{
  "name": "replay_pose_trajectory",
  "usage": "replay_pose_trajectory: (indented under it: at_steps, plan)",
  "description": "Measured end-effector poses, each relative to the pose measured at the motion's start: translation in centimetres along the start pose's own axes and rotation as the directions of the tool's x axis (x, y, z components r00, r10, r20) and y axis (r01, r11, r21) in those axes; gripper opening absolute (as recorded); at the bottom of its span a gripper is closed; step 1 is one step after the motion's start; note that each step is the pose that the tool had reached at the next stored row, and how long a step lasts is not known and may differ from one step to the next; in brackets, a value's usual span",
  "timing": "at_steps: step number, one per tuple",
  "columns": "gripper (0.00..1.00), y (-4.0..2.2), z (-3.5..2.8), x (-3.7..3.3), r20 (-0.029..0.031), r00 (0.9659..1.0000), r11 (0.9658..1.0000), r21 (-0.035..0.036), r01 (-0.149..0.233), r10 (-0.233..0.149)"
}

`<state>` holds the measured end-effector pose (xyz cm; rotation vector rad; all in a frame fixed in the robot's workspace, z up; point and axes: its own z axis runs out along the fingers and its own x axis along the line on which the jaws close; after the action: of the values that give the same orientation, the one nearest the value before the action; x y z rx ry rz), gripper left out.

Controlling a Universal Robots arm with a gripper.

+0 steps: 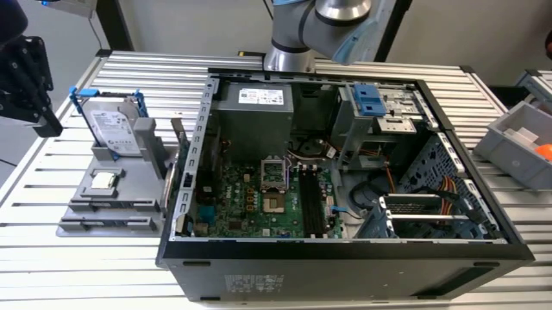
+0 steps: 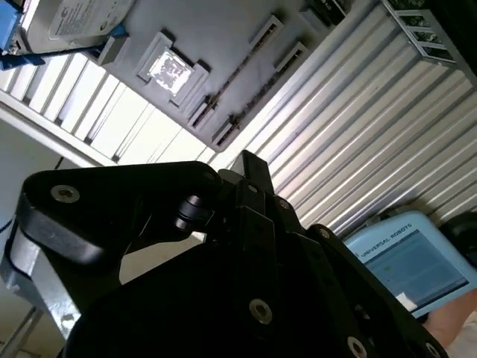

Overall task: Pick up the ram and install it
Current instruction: 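Pick up the ram and move it above insertion slot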

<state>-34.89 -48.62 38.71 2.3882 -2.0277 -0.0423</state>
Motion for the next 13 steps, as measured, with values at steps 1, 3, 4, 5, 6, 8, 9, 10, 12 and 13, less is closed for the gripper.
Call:
replay_pose_trajectory:
  at_steps: [1,3,4,5,6,8,9,10,12,13]
  plan:
    - [0.00,0.00,0.00,0.00,-0.0003,0.9999,0.9999,-0.0002,0.010,-0.010]
    - [0.00,0.00,0.01,0.00,-0.0006,0.9997,0.9997,-0.0003,0.025,-0.025]
    - [0.00,0.00,0.00,0.00,-0.0007,0.9996,0.9996,-0.0004,0.029,-0.029]
    - [0.00,0.00,0.00,0.00,-0.0007,0.9996,0.9996,-0.0005,0.029,-0.029]
    - [0.00,0.00,0.00,0.00,-0.0007,0.9996,0.9996,-0.0005,0.030,-0.030]
    - [0.00,0.00,0.00,0.00,-0.0007,0.9995,0.9995,-0.0004,0.030,-0.030]
    - [0.00,0.00,0.00,0.00,-0.0007,0.9995,0.9995,-0.0005,0.030,-0.030]
    - [0.00,0.00,0.00,0.00,-0.0007,0.9995,0.9995,-0.0005,0.031,-0.031]
    - [0.00,0.00,0.01,0.00,-0.0007,0.9995,0.9995,-0.0004,0.031,-0.031]
    - [0.00,0.00,0.00,0.00,-0.0007,0.9995,0.9995,-0.0005,0.031,-0.031]
